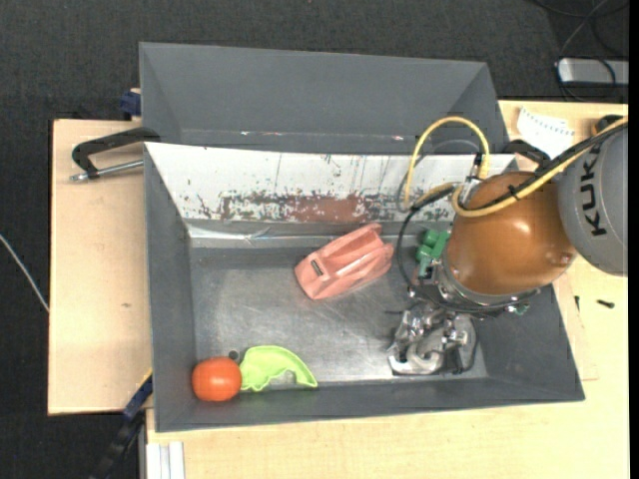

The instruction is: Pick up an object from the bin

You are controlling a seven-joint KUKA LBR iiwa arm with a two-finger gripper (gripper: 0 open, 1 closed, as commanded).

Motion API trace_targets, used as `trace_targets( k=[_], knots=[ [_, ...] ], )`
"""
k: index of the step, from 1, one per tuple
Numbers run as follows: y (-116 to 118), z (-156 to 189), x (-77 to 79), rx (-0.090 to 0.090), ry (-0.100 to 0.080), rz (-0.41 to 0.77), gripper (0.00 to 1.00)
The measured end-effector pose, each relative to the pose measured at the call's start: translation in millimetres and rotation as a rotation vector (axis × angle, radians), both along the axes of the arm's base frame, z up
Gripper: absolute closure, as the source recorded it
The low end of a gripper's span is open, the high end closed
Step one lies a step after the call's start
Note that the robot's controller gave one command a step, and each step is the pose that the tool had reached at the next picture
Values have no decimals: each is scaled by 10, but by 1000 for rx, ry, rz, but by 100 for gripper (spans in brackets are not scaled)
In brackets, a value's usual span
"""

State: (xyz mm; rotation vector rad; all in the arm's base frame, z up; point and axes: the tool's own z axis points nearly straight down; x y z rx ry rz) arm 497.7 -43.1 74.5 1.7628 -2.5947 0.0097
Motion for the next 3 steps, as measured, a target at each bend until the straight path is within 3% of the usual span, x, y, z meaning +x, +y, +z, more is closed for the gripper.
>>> trace_targets(
  k=[1,2,3],
  knots=[
    [-261,1087,179,10,-4,-52,100],
    [-260,1087,179,10,-3,-52,100],
    [-244,1463,90,11,-1,-33,100]
  ],
)
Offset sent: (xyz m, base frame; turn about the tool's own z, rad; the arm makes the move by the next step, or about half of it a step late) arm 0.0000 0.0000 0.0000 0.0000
